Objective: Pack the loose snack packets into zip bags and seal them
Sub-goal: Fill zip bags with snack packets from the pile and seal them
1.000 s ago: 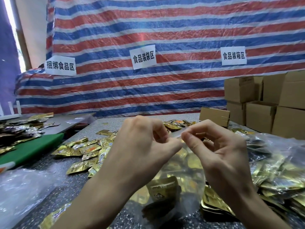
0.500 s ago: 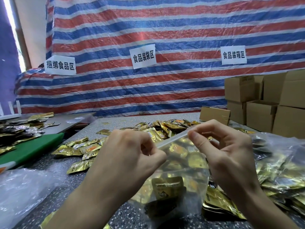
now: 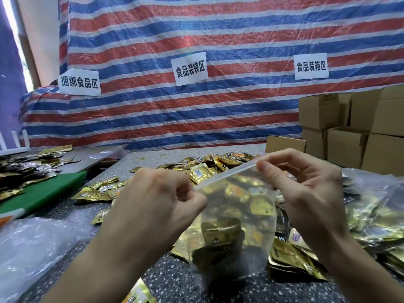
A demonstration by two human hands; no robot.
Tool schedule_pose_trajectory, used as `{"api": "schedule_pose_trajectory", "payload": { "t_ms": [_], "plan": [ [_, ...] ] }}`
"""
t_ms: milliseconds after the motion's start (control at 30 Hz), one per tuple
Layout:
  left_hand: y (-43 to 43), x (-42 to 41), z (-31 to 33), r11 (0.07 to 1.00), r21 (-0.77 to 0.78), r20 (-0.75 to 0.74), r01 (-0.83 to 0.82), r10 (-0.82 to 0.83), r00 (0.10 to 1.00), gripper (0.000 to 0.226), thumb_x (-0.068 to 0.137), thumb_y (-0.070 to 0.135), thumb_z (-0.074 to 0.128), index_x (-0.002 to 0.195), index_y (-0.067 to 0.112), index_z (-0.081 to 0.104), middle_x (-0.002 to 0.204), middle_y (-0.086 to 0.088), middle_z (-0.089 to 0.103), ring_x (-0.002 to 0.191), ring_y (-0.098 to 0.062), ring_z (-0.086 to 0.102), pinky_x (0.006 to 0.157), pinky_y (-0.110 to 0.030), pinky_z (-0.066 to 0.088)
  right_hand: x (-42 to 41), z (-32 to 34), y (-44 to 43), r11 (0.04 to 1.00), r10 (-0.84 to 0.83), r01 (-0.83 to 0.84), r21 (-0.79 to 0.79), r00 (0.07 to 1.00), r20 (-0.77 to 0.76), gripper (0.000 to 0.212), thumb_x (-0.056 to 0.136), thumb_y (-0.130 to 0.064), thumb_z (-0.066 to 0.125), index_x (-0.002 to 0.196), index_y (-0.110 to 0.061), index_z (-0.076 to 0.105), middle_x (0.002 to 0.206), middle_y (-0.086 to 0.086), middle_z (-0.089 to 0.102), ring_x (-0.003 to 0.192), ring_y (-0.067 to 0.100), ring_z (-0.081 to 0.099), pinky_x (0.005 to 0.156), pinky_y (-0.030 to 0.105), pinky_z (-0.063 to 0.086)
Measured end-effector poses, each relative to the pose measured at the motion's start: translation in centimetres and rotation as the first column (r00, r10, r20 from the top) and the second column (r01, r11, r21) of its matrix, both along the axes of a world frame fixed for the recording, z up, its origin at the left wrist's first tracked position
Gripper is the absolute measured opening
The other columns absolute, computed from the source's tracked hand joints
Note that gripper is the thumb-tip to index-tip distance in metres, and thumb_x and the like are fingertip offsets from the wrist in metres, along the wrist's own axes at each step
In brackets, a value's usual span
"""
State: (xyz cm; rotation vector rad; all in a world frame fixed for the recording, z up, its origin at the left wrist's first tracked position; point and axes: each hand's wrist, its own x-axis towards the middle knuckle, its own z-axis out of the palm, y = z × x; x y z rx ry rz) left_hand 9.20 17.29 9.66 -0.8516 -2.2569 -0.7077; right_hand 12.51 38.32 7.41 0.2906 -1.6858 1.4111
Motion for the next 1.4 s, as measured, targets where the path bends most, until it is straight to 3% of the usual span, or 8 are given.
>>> {"api": "schedule_pose_trajectory", "payload": {
  "t_ms": [467,700,900,1100,1267,1400],
  "plan": [
    [-0.9,-0.1,-0.3,0.999,-0.047,-0.002,-0.014,0.014,1.0,0.045,0.07,0.048,0.042,0.055,0.009,0.059,0.051,-0.009,0.049,0.05,-0.022,0.045,0.049,-0.037,0.039,0.2,0.0,0.7,0.999,-0.053,0.053,-0.006,0.998,0.026,0.008,0.085,-0.012,0.073,0.078,-0.016,0.076,0.075,0.003,0.073,0.071,0.019,0.066,0.061,0.032,0.052],
    [-1.5,0.0,-0.4,1.0,-0.031,0.025,-0.003,0.004,1.0,0.046,0.069,0.05,0.041,0.057,0.011,0.062,0.051,-0.005,0.052,0.051,-0.021,0.047,0.047,-0.033,0.039,0.1,-0.1,0.5,0.998,-0.055,0.054,0.015,0.998,0.018,0.01,0.085,-0.01,0.074,0.077,-0.016,0.076,0.074,0.002,0.073,0.069,0.017,0.066,0.06,0.031,0.053],
    [-1.9,-0.1,-0.7,0.999,-0.043,0.032,-0.004,0.005,0.999,0.029,0.073,0.037,0.05,0.055,0.016,0.06,0.045,0.007,0.046,0.044,-0.01,0.041,0.047,-0.021,0.029,0.0,-0.2,1.2,0.999,-0.048,0.048,-0.002,0.999,0.017,0.015,0.086,-0.009,0.073,0.076,-0.02,0.076,0.074,0.002,0.073,0.065,0.004,0.062,0.056,0.017,0.05],
    [-2.2,-0.2,-0.8,0.999,-0.005,0.049,0.041,-0.041,0.998,0.028,0.086,0.023,0.056,0.06,0.017,0.066,0.052,0.011,0.056,0.041,-0.006,0.044,0.042,-0.013,0.032,-0.4,-0.2,1.4,0.999,-0.046,0.046,0.003,0.999,0.024,0.014,0.086,-0.011,0.073,0.076,-0.02,0.076,0.075,0.003,0.073,0.066,0.006,0.063,0.057,0.019,0.05],
    [-2.1,-0.3,-0.6,0.999,-0.007,0.064,0.032,-0.031,0.997,0.026,0.076,0.03,0.05,0.058,0.017,0.065,0.054,0.015,0.058,0.045,-0.005,0.048,0.046,-0.013,0.033,-0.4,-0.2,1.5,0.999,-0.052,0.052,0.009,0.999,0.016,0.011,0.085,-0.009,0.074,0.077,-0.017,0.076,0.076,0.003,0.073,0.065,0.006,0.062,0.057,0.02,0.049],
    [-2.4,-0.4,-0.7,1.0,0.003,0.064,0.021,-0.021,0.998,0.028,0.084,0.03,0.053,0.061,0.02,0.065,0.058,0.016,0.06,0.048,-0.005,0.049,0.049,-0.014,0.036,-0.4,-0.2,1.5,0.998,-0.059,0.058,0.024,0.998,0.018,0.01,0.085,-0.01,0.074,0.078,-0.017,0.076,0.075,0.003,0.073,0.064,0.007,0.063,0.056,0.021,0.049]
  ]
}}
